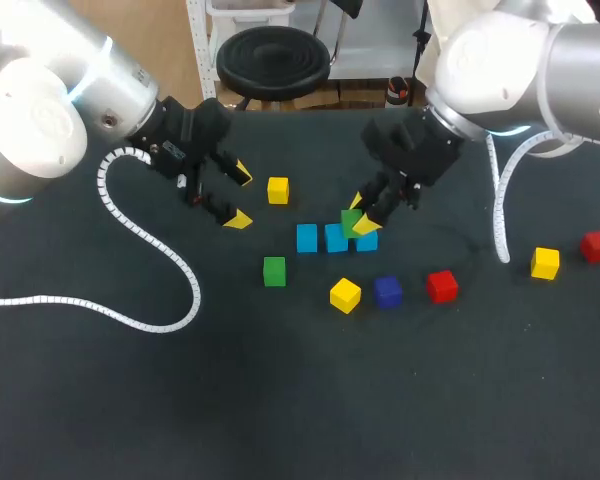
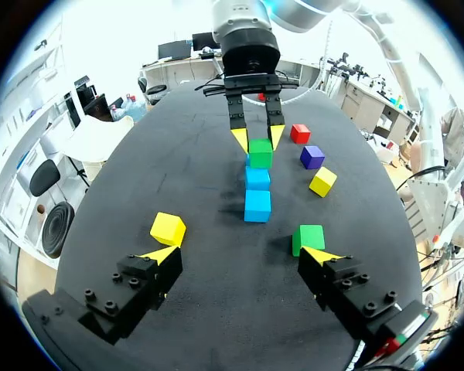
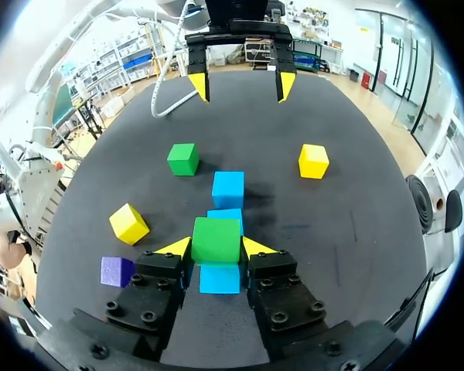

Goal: Place the blue cubes, place green cubes on the blue cubes, place the yellow cubes on the green cubes, then place the red cubes on the yellow cubes, and place purple cube on the red cubes.

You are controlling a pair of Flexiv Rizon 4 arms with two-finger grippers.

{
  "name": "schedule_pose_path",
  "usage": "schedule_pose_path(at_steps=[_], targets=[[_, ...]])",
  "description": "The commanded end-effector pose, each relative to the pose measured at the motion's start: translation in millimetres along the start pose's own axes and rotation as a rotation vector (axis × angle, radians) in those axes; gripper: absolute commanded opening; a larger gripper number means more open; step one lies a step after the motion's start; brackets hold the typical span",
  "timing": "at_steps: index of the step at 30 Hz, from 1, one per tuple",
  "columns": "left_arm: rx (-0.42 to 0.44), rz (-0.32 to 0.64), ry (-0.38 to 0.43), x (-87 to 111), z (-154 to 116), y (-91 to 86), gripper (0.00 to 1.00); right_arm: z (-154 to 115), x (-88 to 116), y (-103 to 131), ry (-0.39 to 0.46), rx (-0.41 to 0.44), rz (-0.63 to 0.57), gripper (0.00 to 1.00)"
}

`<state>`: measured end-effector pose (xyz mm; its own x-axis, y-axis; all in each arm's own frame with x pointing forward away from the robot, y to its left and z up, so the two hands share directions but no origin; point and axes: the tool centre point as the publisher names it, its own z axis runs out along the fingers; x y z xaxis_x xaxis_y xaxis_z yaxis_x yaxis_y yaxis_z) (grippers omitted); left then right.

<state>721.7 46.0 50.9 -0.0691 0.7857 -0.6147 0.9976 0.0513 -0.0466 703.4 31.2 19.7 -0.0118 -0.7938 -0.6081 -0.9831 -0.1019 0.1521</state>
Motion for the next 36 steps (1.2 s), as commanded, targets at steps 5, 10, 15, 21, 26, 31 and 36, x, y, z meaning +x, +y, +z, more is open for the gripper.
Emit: schedule_pose_path(at_steps=[5, 10, 15, 21, 26, 31, 36], targets=[[0.002, 0.002, -0.001, 0.7, -0.5, 1.0, 1.0, 1.2, 0.2, -1.8, -0.003, -0.004, -0.001, 0.0], [0.002, 0.002, -0.001, 0.7, -0.5, 1.0, 1.0, 0.0, 0.7, -2.2, -0.004, 0.004, 0.0, 0.0], [0.002, 0.002, -0.001, 0.7, -0.5, 1.0, 1.0, -0.3, 0.2, -2.5, -0.006, 0.005, -0.002, 0.0], [0.002, 0.002, -0.001, 0.7, -0.5, 1.0, 1.0, 1.7, 0.4, -4.4, -0.008, -0.001, -0.003, 0.0], [0.002, 0.002, -0.001, 0.7, -0.5, 1.0, 1.0, 2.7, 2.1, -5.1, -0.014, -0.004, 0.001, 0.0], [0.002, 0.002, -0.001, 0.7, -0.5, 1.0, 1.0, 2.9, 2.5, -5.4, -0.019, -0.005, 0.001, 0.0], [0.002, 0.002, -0.001, 0.7, -0.5, 1.0, 1.0, 2.1, 2.3, -4.9, -0.022, -0.003, 0.0, 0.45]])
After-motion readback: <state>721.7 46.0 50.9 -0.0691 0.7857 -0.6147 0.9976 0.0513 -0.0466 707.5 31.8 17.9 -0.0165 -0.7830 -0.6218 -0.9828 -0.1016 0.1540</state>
